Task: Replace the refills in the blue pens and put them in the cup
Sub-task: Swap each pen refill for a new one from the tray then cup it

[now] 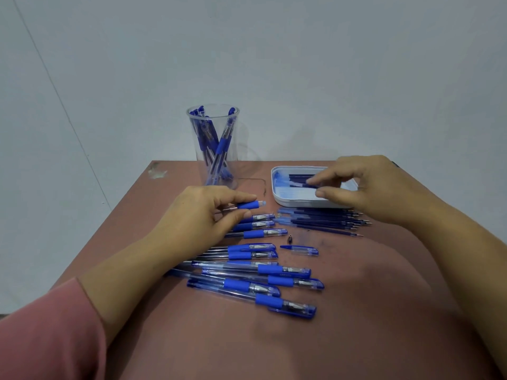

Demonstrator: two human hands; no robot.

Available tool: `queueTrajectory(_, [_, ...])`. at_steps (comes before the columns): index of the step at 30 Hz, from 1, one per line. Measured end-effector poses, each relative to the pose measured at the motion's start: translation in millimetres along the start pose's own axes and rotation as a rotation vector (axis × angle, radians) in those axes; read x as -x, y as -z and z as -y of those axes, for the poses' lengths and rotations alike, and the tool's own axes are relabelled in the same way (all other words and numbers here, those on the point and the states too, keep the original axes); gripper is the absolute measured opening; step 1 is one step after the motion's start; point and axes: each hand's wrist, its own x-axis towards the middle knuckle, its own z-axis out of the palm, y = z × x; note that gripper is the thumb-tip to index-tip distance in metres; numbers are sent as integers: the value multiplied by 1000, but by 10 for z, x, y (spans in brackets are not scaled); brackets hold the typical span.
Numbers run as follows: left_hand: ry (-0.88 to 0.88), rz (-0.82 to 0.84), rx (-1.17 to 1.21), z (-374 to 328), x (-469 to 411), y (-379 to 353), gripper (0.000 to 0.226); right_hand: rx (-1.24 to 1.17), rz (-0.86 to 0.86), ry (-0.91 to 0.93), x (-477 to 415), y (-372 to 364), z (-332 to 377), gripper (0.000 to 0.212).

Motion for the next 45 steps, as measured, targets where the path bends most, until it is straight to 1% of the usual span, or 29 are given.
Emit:
queueTrajectory(2, [-2, -10, 25, -16, 7, -8, 29, -27, -7, 15, 133, -19, 24, 19])
queueTrajectory(7, [11, -3, 96, -57, 11, -15, 30, -138, -31, 40, 167, -145, -107, 28])
queueTrajectory(14, [99, -11, 219, -80, 26, -59, 30, -166, -40, 120, 127, -268, -137, 29])
queueTrajectory(22, [91, -10, 260, -92, 29, -62, 30, -172, -47, 148, 116, -337, -141, 27])
queueTrajectory(28, [30, -12, 182, -114, 26, -9, 28, -180, -49, 147, 108, -338, -139, 24])
queueTrajectory(32, [28, -5, 173, -127, 23, -16, 28, -176, -37, 161, 110, -353, -148, 25])
queueTrajectory(34, [15, 2, 146, -111, 23, -11, 29, -150, -40, 177, 101, -370, -165, 22])
queueTrajectory(37, [-32, 19, 46, -86, 26, 4, 29, -54, -63, 233, 88, -401, -174, 18])
queueTrajectory(41, [-89, 29, 15, -105, 34, -24, 27, -46, -18, 278, 70, -481, -150, 21])
queueTrajectory(44, [-82, 17, 30, -100, 35, -30, 28, -5, 1, 276, 69, -487, -136, 33])
queueTrajectory(45, [-74, 12, 32, -97, 34, -26, 28, 7, -13, 260, 76, -468, -137, 32])
